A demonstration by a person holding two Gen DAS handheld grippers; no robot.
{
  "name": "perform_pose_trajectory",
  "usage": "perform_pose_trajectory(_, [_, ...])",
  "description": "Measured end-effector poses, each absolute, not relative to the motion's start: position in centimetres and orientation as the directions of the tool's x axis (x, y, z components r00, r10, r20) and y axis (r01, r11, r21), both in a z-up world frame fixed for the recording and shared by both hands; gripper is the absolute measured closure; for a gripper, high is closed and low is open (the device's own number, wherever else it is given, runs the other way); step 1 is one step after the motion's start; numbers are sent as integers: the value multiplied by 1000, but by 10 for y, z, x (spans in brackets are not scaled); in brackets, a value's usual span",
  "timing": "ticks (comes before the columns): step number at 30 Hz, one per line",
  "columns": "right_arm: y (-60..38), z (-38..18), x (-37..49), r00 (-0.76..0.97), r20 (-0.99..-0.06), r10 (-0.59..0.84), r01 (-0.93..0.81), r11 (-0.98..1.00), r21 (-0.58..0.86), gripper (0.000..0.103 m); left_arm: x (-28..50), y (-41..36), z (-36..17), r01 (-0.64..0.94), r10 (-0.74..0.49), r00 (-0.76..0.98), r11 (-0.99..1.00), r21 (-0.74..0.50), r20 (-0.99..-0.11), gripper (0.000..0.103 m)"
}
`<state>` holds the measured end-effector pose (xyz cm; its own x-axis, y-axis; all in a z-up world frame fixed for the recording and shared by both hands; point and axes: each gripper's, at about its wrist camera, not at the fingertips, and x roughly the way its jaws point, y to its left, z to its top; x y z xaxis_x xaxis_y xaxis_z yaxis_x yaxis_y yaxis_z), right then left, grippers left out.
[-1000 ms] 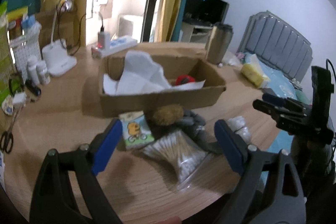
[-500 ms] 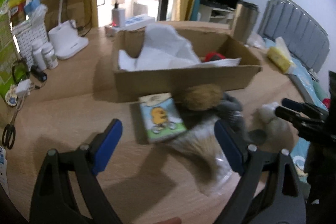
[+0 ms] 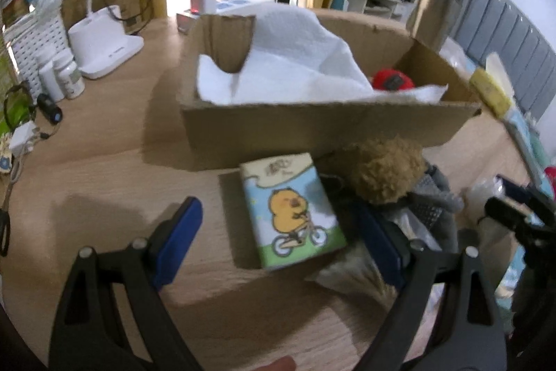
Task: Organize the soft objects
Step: 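Grasp the cartoon tissue pack with the left gripper while the right grasps bubble wrap, then carry the tissue pack over the box with the left gripper while the right holds bubble wrap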
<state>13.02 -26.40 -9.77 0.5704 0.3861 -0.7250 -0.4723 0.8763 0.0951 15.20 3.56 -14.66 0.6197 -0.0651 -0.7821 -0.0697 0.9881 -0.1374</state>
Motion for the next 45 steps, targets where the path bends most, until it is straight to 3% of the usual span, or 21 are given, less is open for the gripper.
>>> perform_pose_trajectory(11, [-260,-102,128,534,-733,421,-518,848,110,39,149,32,-153,-31,-16,598,999,-44,-801,14])
perform_pose_trajectory(13, [-252,-106,124,516,-743,426,-542,834,102,43,147,32,-152,-31,-11,608,999,-37,-794,18])
perform_pose_trajectory(18, [-240,-111,120,509,-752,419,-564,822,75,56,152,33,-153,-16,-38,604,998,-60,-796,45])
perform_pose_trajectory(21, [-243,-110,123,511,-752,417,-557,827,80,58,152,27,-155,15,-43,595,999,-42,-803,51])
perform_pose_trajectory(45, [-241,-82,129,569,-721,394,-546,838,27,61,112,39,-122,38,-80,692,997,-74,-718,55])
